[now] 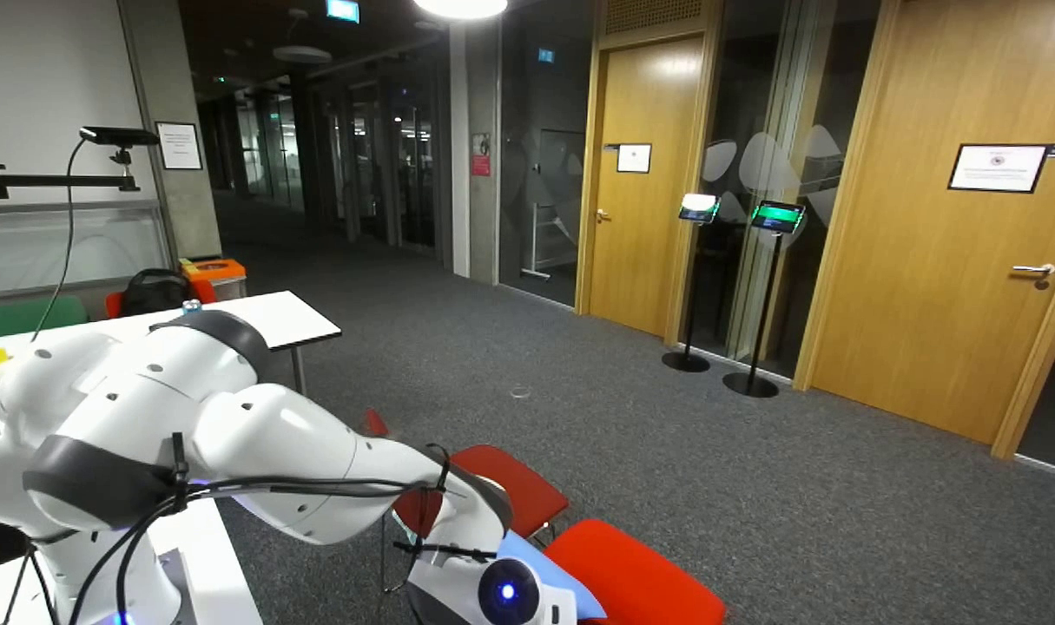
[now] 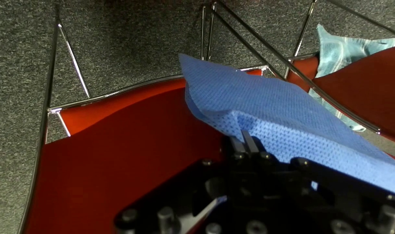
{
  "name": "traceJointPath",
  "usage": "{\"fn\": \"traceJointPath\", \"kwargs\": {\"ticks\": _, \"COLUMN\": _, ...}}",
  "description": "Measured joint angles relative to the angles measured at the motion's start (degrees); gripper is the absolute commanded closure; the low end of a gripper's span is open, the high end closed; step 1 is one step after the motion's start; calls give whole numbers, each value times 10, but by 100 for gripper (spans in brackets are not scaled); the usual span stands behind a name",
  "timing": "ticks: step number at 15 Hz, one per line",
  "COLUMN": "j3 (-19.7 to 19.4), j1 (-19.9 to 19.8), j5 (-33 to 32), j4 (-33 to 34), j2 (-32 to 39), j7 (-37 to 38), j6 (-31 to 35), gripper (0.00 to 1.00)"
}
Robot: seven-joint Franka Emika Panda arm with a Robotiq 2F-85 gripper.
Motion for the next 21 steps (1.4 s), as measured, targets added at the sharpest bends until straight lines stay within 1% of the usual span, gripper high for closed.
{"fn": "traceJointPath", "kwargs": {"ticks": 3, "j3": -3, "j1": 0, "j5": 2, "j4": -17, "j2": -21, "j7": 0, "j6": 23, "gripper": 100}}
{"fn": "traceJointPath", "kwargs": {"ticks": 8, "j3": -4, "j1": -3, "j5": 4, "j4": -66, "j2": -79, "j7": 0, "j6": 68, "gripper": 100}}
{"fn": "traceJointPath", "kwargs": {"ticks": 12, "j3": -5, "j1": 0, "j5": 4, "j4": -93, "j2": -118, "j7": 0, "j6": 73, "gripper": 100}}
{"fn": "traceJointPath", "kwargs": {"ticks": 18, "j3": -7, "j1": 14, "j5": 5, "j4": -116, "j2": -153, "j7": 0, "j6": 73, "gripper": 100}}
{"fn": "traceJointPath", "kwargs": {"ticks": 21, "j3": -18, "j1": 31, "j5": 5, "j4": -124, "j2": -166, "j7": 1, "j6": 73, "gripper": 100}}
